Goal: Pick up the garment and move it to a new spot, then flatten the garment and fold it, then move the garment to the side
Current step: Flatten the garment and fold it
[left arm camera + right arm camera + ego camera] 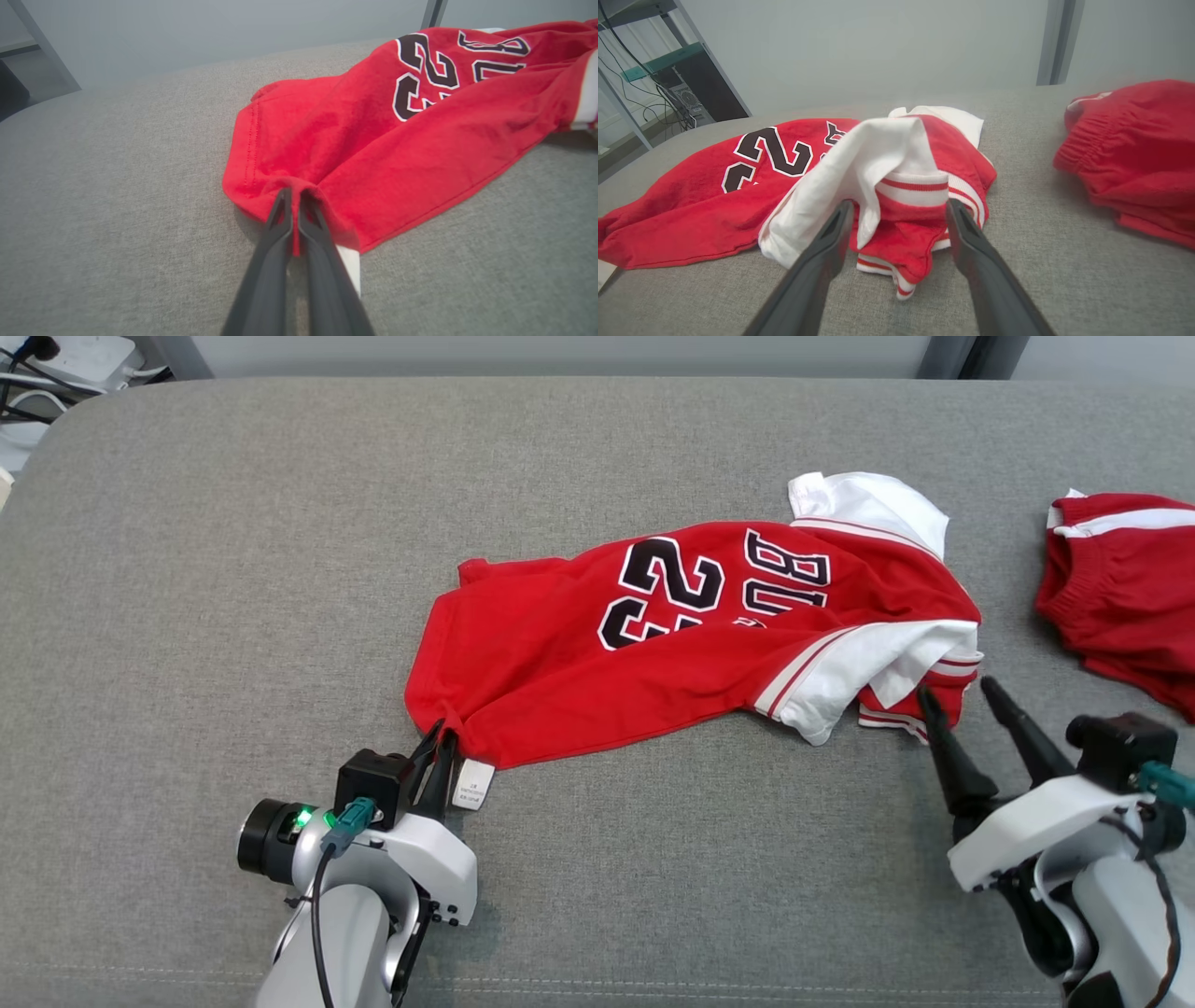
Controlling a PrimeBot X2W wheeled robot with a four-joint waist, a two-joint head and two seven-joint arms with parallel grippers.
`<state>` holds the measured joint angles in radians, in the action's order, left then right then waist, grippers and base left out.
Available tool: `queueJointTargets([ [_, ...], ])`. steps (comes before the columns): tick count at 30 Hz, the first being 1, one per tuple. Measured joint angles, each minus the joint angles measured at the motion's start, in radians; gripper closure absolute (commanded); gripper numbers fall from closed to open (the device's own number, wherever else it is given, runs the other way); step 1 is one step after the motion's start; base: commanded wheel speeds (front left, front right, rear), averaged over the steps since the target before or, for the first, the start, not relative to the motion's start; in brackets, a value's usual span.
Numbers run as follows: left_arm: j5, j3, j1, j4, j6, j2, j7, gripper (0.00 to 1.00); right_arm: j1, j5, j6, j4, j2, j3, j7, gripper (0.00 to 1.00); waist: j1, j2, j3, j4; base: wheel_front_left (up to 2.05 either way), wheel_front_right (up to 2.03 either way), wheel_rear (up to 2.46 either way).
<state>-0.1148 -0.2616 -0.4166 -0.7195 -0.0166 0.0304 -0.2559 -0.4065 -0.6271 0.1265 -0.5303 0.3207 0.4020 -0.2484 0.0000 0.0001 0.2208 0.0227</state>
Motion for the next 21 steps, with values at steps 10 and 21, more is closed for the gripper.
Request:
queueJointTargets([
  [10,0.0,-0.009,0.0,0.001,0.0,0.0,0.0,1.0,0.025,-0.004,0.0,0.009,-0.036,0.015,0.0,0.0,0.0,0.0,0.028,0.023,0.0,0.0,0.0],
  [21,-0.001,-0.014,-0.001,0.007,0.0,0.0,0.0,1.0,-0.001,0.008,0.0,-0.029,-0.053,-0.013,0.0,0.44,0.0,-0.0001,0.052,0.044,0.0,0.0,0.0],
])
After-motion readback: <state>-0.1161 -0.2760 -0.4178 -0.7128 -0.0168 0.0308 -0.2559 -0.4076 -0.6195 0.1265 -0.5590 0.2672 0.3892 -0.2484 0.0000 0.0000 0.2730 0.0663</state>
